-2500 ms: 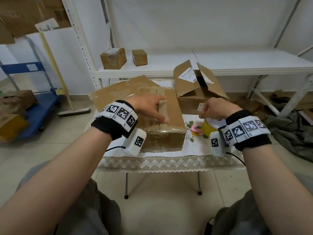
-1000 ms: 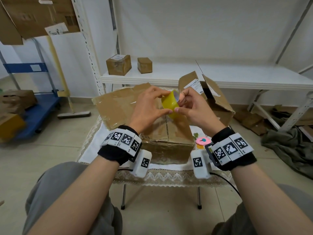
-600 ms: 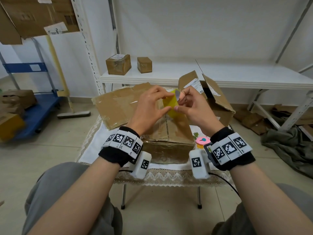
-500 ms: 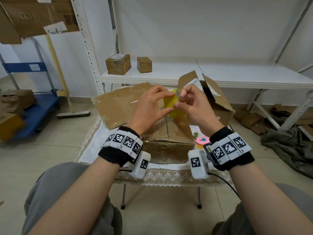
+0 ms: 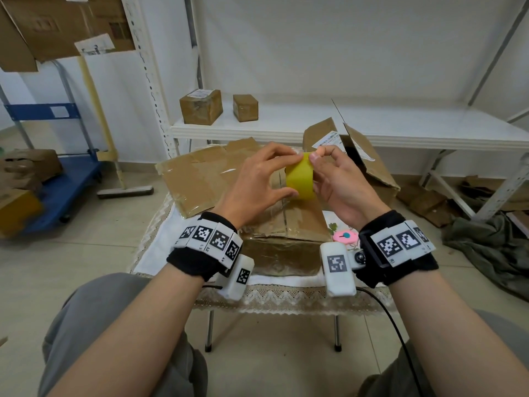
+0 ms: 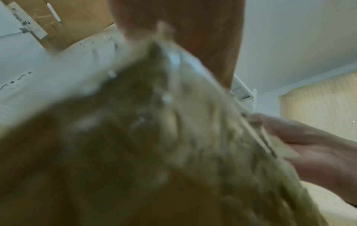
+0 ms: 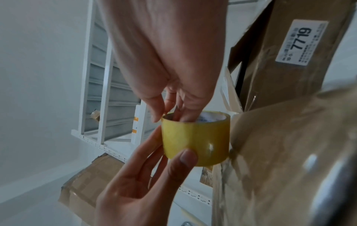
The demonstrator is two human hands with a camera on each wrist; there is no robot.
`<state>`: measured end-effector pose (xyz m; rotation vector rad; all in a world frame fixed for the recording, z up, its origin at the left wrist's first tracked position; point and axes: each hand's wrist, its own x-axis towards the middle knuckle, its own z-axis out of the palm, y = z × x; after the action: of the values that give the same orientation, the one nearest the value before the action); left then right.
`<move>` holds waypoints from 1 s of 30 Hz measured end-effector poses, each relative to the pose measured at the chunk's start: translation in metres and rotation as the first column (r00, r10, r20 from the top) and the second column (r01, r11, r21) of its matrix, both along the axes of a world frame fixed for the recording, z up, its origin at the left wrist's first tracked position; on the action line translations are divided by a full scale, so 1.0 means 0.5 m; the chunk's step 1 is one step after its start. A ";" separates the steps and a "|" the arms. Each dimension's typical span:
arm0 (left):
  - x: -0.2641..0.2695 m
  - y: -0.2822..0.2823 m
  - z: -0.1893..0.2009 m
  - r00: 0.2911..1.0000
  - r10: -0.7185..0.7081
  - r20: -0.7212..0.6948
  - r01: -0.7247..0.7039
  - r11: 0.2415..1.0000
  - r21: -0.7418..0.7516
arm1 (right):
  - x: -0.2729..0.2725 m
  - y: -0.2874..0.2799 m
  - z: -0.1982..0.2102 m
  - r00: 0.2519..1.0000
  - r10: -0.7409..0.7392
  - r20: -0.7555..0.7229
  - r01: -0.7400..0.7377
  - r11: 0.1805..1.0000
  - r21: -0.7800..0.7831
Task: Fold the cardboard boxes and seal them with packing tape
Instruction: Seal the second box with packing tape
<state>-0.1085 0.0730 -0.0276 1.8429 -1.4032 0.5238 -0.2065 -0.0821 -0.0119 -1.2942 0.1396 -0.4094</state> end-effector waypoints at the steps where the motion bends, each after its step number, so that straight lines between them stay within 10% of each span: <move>1: 0.000 0.000 0.000 1.000 -0.002 0.012 0.002 1.000 -0.011 | 0.001 -0.002 0.000 1.000 0.010 0.005 -0.010 1.000 0.027; 13: 0.010 0.007 -0.001 0.995 -0.022 0.100 0.028 0.998 -0.057 | -0.004 -0.002 0.006 0.998 0.030 0.058 -0.039 0.986 0.161; 21: 0.018 0.020 0.020 0.989 0.049 -0.136 -0.049 0.999 0.003 | -0.011 0.015 0.012 0.988 0.155 0.008 -0.149 0.964 -0.222; 30: 0.033 0.040 0.024 0.925 -0.015 -0.379 0.035 0.998 0.045 | -0.020 0.023 0.019 0.975 0.222 -0.004 -0.216 0.948 -0.232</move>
<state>-0.0921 0.0928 -0.0156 1.8431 -1.1820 0.1061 -0.2165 -0.0705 -0.0021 -1.5167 -0.0740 -0.2540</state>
